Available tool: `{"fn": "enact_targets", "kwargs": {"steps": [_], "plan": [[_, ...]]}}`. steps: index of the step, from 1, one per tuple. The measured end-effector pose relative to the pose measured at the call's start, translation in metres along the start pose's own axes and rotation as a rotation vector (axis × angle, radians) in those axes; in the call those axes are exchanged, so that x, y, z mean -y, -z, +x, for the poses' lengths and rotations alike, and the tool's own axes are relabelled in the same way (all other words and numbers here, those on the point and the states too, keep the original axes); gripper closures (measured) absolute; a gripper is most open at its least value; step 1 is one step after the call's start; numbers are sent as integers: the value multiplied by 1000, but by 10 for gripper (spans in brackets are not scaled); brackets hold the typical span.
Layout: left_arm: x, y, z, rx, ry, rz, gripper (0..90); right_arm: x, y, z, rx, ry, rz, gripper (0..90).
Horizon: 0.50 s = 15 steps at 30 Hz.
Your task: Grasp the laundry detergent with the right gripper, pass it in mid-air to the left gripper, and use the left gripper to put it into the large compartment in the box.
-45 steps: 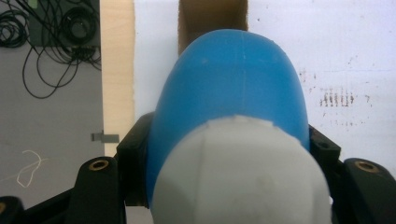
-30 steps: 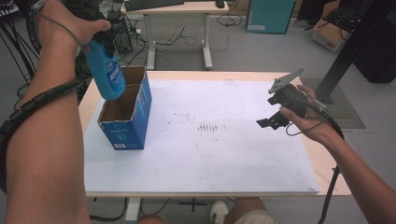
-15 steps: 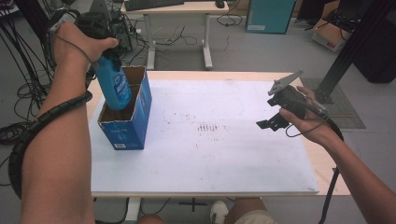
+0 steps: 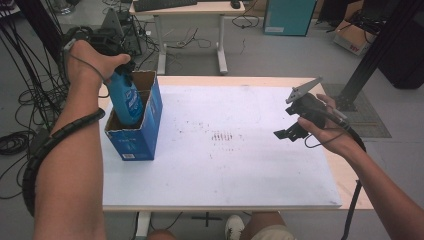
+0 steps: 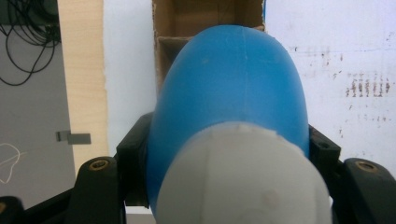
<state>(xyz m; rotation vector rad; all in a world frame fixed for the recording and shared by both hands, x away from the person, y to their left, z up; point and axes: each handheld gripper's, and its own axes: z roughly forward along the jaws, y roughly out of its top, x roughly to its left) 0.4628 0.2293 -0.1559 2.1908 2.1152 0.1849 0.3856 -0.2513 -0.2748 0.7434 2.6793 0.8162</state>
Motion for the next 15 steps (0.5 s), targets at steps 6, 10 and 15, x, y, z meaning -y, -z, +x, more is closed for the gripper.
{"fn": "enact_targets", "kwargs": {"steps": [6,10,15], "plan": [[1,-18,-1,1,-2,7,365,1,-2,1,3,2,3,61],[2,-28,-3,-6,0,11,365,3,-2,0,5,-2,-1,61],[2,-39,-4,-4,0,15,365,5,-4,-1,5,-2,2,61]]}}
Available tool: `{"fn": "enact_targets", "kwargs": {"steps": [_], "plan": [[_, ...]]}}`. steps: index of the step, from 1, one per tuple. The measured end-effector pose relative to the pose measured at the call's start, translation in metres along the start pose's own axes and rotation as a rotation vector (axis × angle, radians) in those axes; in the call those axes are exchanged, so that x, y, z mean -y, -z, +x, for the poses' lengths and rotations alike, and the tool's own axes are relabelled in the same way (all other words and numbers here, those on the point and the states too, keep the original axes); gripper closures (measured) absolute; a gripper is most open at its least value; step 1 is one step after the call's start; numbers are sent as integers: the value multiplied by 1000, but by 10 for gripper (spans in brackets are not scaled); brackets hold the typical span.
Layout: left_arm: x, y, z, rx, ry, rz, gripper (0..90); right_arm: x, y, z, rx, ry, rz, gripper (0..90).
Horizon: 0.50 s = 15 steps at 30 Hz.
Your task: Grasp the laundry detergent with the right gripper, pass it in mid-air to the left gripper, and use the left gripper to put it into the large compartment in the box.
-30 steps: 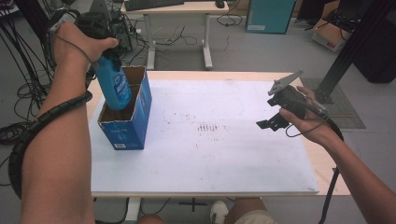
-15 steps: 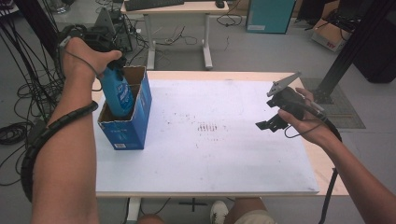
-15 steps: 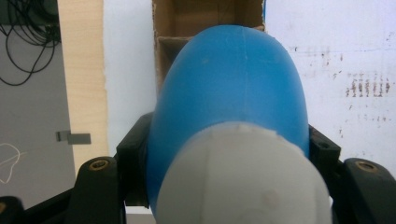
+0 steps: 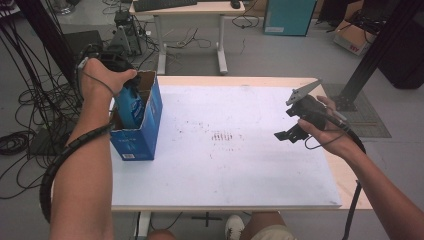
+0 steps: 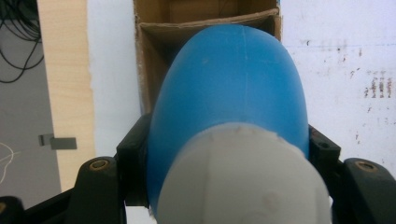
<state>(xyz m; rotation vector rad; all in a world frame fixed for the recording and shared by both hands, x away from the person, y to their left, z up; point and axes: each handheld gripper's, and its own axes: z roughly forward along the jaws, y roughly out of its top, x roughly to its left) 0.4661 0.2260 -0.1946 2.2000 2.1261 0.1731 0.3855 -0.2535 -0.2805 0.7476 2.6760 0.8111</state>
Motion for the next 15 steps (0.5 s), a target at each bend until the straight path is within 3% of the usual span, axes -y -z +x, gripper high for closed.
{"fn": "enact_targets", "kwargs": {"steps": [1,5,15], "plan": [[1,-6,-2,6,16,0,365,1,0,0,0,-8,1,61],[1,-15,-2,-1,2,5,366,3,0,0,1,-17,1,61],[3,-38,-2,1,23,5,365,12,-1,-4,0,-21,9,61]]}}
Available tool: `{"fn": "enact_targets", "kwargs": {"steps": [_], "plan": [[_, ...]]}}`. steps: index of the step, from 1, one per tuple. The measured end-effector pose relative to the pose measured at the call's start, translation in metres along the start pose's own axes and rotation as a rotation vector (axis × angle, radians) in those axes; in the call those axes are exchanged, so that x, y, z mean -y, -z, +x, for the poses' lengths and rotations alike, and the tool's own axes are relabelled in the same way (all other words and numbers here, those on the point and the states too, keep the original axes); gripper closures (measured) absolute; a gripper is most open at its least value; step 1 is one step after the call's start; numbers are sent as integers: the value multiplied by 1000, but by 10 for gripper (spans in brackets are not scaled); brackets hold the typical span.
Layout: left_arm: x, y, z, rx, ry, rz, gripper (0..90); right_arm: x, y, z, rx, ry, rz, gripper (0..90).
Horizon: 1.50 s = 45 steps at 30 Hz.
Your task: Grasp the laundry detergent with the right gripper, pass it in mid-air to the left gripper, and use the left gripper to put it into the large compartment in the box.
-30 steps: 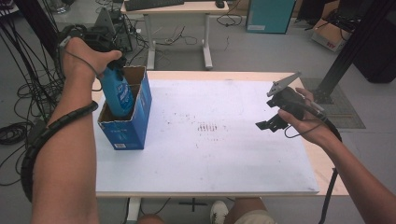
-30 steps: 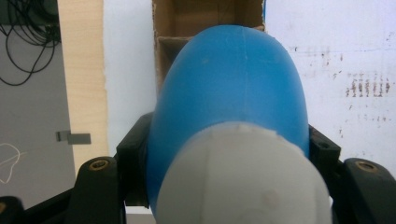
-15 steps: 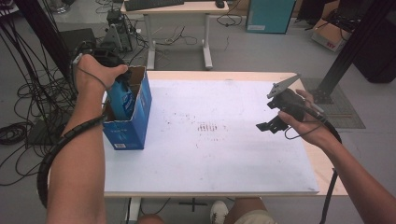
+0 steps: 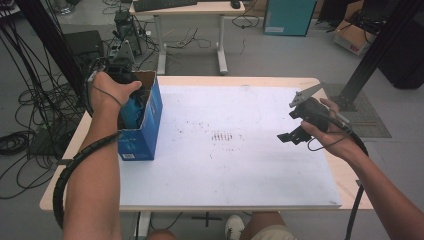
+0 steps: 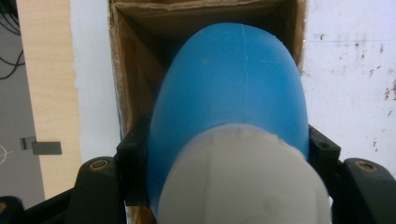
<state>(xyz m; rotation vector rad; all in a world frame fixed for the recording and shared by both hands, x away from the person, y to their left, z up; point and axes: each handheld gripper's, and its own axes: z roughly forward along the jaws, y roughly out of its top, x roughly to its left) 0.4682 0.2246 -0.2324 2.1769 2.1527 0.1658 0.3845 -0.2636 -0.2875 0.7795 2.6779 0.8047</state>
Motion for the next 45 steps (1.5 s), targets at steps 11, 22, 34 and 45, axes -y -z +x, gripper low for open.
{"fn": "enact_targets", "kwargs": {"steps": [11,22,34,45], "plan": [[4,-18,5,6,6,15,365,2,-1,0,-5,-16,-17,60],[9,-35,8,15,3,27,365,2,-4,2,-4,-18,-2,58],[12,-40,12,27,2,24,365,1,-4,2,-4,0,4,59],[15,-42,12,26,6,14,364,-2,-3,5,2,-11,-4,59]]}}
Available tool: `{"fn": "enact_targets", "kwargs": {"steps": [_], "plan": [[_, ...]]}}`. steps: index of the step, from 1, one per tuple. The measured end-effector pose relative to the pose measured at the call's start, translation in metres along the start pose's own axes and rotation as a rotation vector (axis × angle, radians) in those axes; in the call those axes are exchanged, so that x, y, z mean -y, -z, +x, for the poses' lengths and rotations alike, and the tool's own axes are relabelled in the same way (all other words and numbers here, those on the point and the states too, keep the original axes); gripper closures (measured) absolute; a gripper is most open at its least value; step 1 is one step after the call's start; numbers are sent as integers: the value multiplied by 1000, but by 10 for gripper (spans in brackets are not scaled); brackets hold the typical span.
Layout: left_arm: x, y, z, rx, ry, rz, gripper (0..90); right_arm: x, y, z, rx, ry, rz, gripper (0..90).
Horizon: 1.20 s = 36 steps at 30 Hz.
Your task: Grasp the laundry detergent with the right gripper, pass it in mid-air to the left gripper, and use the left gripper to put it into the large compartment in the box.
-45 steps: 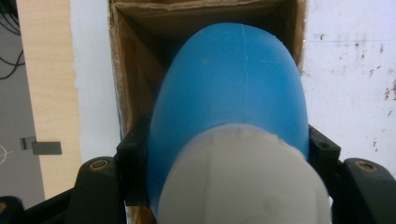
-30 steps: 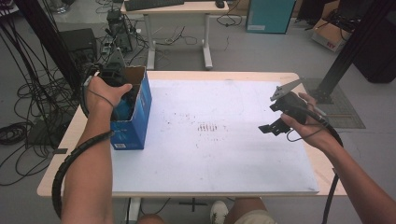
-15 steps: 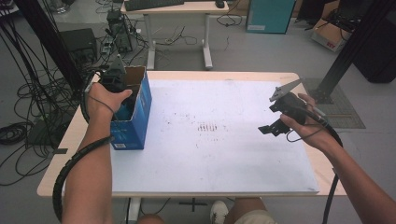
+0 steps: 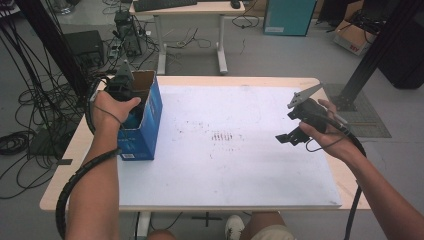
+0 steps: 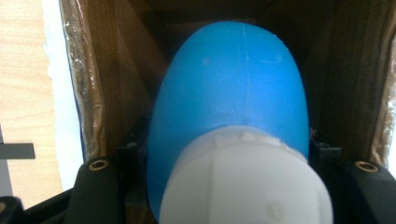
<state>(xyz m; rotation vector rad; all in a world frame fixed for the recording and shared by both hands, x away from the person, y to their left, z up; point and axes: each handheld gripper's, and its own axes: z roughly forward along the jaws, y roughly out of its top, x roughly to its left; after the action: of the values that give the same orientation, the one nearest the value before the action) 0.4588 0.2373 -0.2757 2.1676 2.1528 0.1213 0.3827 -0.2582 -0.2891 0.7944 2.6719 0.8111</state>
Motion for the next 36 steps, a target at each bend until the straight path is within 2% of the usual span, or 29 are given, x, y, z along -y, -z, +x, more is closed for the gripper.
{"fn": "enact_targets", "kwargs": {"steps": [4,13,36], "plan": [[1,0,-1,-2,0,-5,363,0,0,-1,2,17,-1,59],[1,0,-2,-8,1,-4,362,1,2,-2,2,6,1,59],[2,-1,0,1,12,-18,360,0,4,-3,6,21,-6,59]]}}
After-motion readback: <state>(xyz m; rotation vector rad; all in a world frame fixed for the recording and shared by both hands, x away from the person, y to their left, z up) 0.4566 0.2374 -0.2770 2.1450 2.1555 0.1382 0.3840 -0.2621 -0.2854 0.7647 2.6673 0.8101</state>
